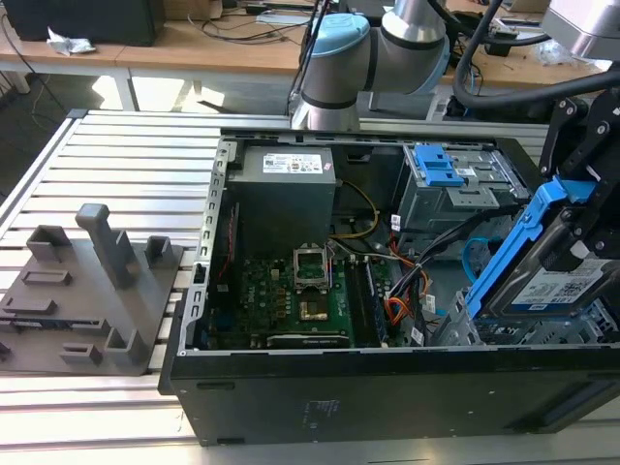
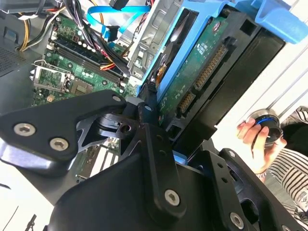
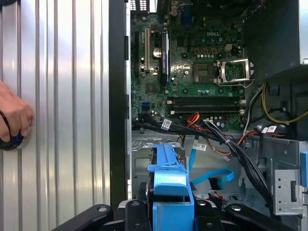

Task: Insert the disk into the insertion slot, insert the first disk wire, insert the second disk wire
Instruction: 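Insert the disk into the insertion slot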

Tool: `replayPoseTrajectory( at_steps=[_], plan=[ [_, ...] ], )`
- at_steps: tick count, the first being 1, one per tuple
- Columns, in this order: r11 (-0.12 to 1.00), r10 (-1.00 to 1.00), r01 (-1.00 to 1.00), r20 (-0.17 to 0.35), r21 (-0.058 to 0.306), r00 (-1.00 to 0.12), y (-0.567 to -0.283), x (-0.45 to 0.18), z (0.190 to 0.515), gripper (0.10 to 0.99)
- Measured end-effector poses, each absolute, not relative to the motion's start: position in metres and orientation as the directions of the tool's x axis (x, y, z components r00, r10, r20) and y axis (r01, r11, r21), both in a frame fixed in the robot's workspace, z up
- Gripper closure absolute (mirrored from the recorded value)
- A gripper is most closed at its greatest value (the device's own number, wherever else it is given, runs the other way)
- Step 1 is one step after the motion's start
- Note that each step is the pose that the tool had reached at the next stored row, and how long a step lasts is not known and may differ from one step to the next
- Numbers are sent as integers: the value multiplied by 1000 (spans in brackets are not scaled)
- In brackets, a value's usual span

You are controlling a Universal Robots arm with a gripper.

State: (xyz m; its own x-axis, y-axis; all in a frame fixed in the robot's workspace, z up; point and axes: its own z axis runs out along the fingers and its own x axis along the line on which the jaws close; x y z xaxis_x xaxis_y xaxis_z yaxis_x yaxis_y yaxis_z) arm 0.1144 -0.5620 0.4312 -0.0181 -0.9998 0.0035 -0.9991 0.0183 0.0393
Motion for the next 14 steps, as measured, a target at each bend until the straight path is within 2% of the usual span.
replayPoseTrajectory(
  at_steps=[9, 14],
  plan=[
    [18, -1000, -999, 4, 39, -18, -562, 115, 424, 725],
    [17, -1000, -999, 3, 42, -17, -561, 121, 435, 725]
  ],
)
